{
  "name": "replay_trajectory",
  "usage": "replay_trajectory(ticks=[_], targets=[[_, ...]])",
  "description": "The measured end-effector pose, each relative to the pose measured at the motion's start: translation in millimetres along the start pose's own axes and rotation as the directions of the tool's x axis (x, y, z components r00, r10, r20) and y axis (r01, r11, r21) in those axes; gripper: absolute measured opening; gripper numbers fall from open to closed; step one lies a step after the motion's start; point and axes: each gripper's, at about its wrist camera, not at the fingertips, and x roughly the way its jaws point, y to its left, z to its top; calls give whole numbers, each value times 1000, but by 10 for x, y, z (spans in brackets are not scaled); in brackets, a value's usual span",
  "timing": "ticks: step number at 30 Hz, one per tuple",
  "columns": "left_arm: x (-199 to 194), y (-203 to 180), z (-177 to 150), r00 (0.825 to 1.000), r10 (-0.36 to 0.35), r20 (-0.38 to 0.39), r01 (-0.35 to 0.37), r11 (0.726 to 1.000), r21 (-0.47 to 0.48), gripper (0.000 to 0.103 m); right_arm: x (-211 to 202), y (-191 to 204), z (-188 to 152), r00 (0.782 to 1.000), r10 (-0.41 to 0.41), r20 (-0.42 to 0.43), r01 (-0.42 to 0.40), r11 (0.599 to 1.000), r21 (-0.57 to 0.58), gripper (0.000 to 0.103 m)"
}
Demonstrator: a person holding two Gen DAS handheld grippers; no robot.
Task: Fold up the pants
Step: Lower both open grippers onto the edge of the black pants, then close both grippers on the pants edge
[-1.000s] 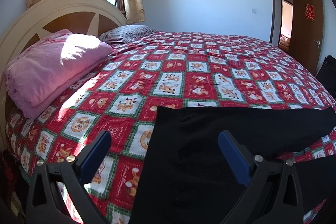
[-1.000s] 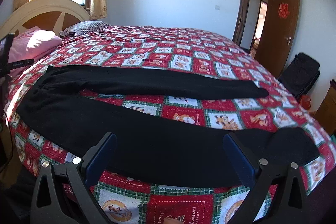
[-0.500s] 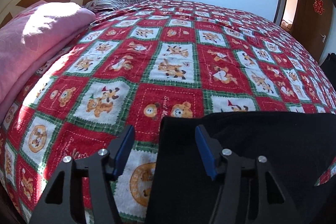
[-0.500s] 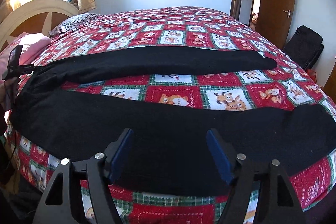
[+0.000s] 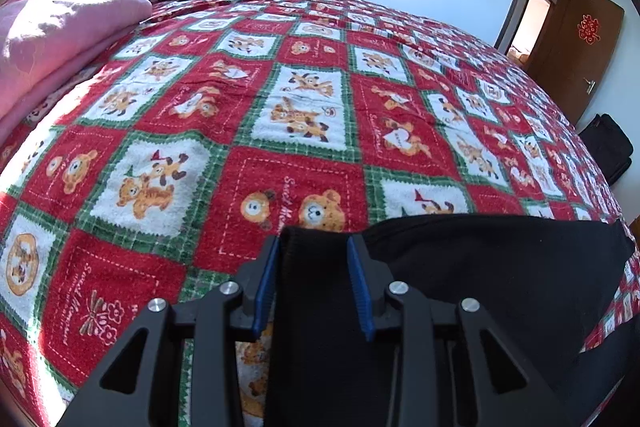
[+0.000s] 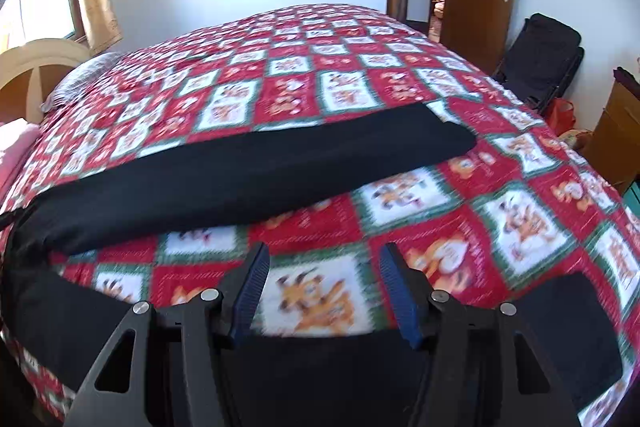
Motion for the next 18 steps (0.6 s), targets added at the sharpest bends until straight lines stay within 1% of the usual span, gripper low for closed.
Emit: replay_trajectory(ticks=[3, 6, 8, 11, 13, 15, 18], targets=[[45, 10, 53, 1000, -5, -16, 5, 1000, -2, 37, 58, -178, 177, 1000, -25, 2, 25, 1000, 19, 59], [49, 25, 56, 1000, -15, -6, 15, 1000, -14, 36, 149, -345, 380, 998, -61, 6, 61, 998, 21, 59], [17, 29, 40, 999, -42, 19, 42, 999, -19, 17, 229, -483, 549, 995, -100, 10, 99, 995, 28, 59], [-34, -40, 18, 998, -26, 54, 25, 1000, 15, 13, 358, -659, 757, 993, -119, -2, 119, 992, 34, 56], [-39, -90, 15, 998, -5, 63, 3, 999, 40, 13, 490, -760, 915, 992, -129, -14, 129, 991, 29, 55], [-7, -104, 24, 999, 0, 53, -2, 999, 47, 13, 633, -849, 1049, 989, -146, -29, 147, 989, 26, 55], [35, -60, 37, 999, -11, 36, 10, 1000, 26, 13, 907, -1024, 1266, 991, -121, -51, 123, 991, 44, 55]])
